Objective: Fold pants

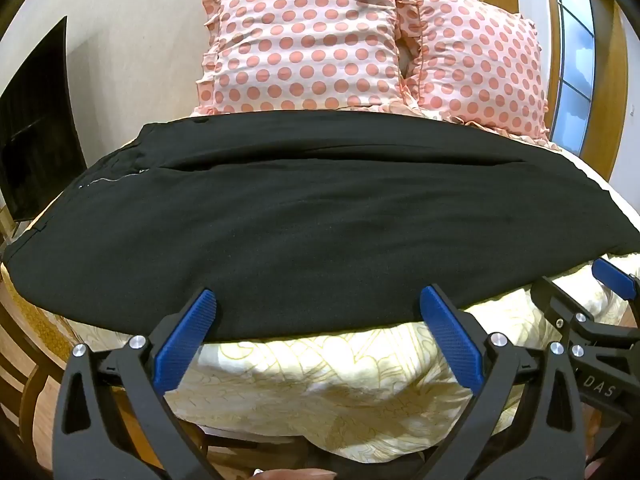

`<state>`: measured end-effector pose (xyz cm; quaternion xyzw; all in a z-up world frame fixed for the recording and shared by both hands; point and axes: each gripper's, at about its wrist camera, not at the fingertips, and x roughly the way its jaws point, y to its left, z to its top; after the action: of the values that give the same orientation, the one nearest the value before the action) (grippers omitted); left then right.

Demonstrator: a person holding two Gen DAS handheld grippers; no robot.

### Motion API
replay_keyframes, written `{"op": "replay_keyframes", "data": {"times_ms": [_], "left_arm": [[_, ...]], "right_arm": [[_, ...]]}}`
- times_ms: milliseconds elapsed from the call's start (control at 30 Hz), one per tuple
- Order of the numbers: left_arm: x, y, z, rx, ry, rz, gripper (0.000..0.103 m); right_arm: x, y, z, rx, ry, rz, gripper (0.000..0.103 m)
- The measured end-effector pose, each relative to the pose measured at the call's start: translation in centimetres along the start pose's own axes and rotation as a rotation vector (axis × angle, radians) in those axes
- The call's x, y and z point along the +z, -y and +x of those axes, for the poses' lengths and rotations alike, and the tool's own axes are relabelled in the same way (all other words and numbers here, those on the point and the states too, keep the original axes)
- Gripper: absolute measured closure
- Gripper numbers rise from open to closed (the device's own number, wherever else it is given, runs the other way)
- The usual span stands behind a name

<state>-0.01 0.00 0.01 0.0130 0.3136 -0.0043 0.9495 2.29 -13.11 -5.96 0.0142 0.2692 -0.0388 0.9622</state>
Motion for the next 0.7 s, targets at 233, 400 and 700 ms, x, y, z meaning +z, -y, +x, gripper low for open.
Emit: {"op": "replay_keyframes", "data": {"times_ms": [233,400,700], "left_arm": [[0.16,-0.08,0.09,-0.001,-0.006,-0.001,0.002],[0.00,0.01,0.00,0.000,0.001,0.001,0.002],[0.00,0.00,-0.01,0.001,0.001,0.000,0.002]], "right_arm": [[0.01,0.00,0.00,0.000,-0.001,0.000,0.001],[0.01,-0.01,-0.01,0.000,0.000,0.000,0.001],[0.02,-0.02,-0.02,0.000,0.000,0.000,0.001]]}}
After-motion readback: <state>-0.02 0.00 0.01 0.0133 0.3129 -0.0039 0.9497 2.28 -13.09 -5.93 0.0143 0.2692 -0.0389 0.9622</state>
